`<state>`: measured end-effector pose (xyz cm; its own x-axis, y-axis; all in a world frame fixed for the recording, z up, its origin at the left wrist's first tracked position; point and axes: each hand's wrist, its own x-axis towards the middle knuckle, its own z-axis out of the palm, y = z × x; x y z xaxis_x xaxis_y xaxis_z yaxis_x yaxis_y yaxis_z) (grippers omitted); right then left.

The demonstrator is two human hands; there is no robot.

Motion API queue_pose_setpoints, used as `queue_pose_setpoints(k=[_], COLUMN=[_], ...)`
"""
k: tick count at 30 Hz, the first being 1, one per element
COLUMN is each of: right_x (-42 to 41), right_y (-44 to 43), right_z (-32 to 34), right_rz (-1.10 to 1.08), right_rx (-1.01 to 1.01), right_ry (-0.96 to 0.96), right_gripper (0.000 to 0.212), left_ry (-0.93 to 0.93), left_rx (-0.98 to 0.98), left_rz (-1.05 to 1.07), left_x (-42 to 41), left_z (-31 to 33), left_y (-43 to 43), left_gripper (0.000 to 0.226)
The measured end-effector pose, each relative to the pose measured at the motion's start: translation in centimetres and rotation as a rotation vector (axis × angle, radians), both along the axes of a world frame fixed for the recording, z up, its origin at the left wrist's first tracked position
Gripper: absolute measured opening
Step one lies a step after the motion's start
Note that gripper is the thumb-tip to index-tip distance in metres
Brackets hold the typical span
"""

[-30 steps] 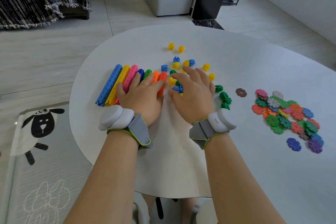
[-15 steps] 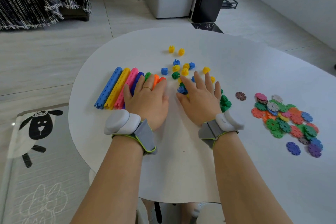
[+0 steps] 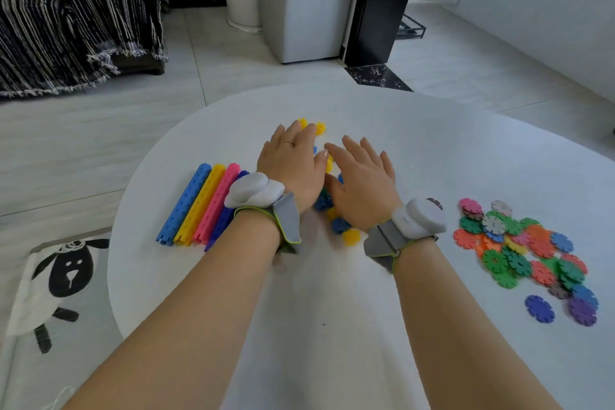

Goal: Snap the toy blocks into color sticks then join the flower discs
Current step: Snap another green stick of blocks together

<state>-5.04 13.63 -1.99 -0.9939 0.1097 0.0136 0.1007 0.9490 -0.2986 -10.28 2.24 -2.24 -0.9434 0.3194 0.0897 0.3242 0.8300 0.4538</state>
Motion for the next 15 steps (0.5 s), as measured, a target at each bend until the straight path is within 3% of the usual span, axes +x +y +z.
queue_pose_setpoints(k=[15], right_x=[-8.4], right_y=[3.9], right_z=[-1.9], right_rz=[0.151], right_rx=[-0.012], right_ry=[-0.095], right_gripper=[0.064], left_ry=[-0.197], left_rx=[-0.088], left_rz=[-0.034], left_x=[-8.9], left_z=[-3.3], left_y=[3.5], left_gripper=[0.054])
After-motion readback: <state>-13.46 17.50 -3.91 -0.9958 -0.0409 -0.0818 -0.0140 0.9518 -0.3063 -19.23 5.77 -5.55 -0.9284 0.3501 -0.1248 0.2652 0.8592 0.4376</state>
